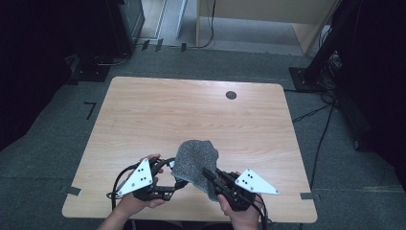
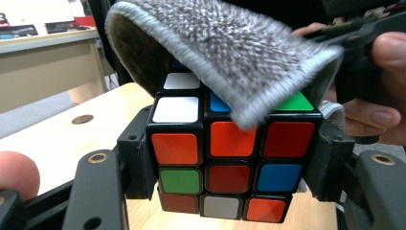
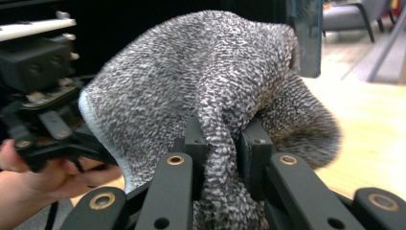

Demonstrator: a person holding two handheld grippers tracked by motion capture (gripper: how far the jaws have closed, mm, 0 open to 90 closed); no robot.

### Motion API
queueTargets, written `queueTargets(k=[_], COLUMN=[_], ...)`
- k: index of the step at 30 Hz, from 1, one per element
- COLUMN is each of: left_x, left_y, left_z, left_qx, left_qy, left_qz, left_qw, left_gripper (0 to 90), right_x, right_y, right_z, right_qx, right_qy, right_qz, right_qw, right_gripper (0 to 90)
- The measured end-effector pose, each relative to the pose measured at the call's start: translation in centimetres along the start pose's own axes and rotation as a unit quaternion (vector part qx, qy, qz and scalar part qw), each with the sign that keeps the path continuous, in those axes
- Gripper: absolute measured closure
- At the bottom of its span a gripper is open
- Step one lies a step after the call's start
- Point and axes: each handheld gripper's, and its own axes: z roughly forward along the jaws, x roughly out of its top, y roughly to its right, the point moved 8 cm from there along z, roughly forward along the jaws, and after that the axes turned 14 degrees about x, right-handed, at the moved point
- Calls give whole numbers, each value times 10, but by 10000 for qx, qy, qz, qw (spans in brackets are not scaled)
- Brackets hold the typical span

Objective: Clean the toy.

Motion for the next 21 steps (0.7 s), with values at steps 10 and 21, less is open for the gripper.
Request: queueTargets(k=[10,21], left_x=[18,4], left_y=[-24,-7], left_z=[-11,3], left_qx=[43,-81], left_qy=[593,238], left_qz=[-1267,-1063], left_qw=[9902,9940], left_gripper=[344,343], right_x=[-56,-48], right_y=[7,-28], right_z=[30,45], right_qx=[350,823], right_qy=[-1150,-872], right_qz=[631,162], right_qw=[9907,9927], right_gripper=[774,778])
